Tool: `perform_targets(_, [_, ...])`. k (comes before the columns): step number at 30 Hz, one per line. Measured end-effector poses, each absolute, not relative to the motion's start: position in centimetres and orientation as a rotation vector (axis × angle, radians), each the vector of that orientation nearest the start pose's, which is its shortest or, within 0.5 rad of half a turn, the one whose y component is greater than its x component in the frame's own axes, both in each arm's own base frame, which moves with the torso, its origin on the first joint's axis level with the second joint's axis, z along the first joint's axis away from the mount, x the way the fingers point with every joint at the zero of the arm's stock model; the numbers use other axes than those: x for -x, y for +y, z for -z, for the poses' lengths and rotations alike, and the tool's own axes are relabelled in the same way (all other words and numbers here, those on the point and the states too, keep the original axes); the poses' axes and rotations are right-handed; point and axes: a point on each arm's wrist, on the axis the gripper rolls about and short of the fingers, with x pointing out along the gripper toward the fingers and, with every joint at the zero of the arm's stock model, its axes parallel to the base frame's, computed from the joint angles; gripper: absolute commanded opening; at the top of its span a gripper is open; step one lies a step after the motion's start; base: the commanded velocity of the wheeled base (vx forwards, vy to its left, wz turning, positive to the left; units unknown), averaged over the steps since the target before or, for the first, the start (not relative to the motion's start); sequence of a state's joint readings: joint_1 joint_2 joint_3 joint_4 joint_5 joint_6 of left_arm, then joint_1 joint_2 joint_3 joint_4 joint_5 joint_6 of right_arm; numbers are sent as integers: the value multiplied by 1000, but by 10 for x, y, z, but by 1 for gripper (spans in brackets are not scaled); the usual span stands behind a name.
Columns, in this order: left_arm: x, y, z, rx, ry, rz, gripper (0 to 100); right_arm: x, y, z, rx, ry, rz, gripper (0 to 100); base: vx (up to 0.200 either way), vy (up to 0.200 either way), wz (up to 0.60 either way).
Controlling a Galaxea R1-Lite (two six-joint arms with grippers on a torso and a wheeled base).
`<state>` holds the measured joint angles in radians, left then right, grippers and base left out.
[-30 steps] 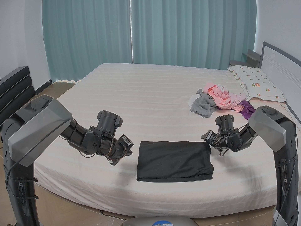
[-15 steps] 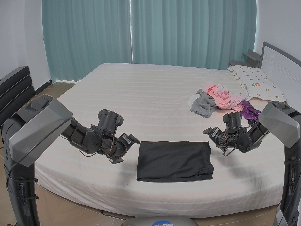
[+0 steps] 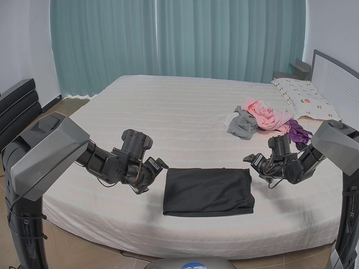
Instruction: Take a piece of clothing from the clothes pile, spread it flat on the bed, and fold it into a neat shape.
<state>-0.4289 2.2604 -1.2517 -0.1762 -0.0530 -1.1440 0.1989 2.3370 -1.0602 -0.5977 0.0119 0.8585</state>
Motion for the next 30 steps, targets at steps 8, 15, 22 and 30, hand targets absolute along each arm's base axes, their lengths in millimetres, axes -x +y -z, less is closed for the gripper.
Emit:
perform_targets(8, [-382,-178,-52,933,963,-73,100,-401,81,-7,-757,722,103,100,0,-125,0])
perform_targets(15, [-382,-178,-53,933,965,-68,100,-400,79,-6,-757,723,106,100,0,-200,0])
perform_targets(22, [-382,-181,-52,919,966,-57,100,-397,78,-4,-755,735,113,100,0,0,0])
perform_targets(30, [-383,-178,-38,763,950,-37,100,-396,80,-2,-763,753,95,100,0,0,0])
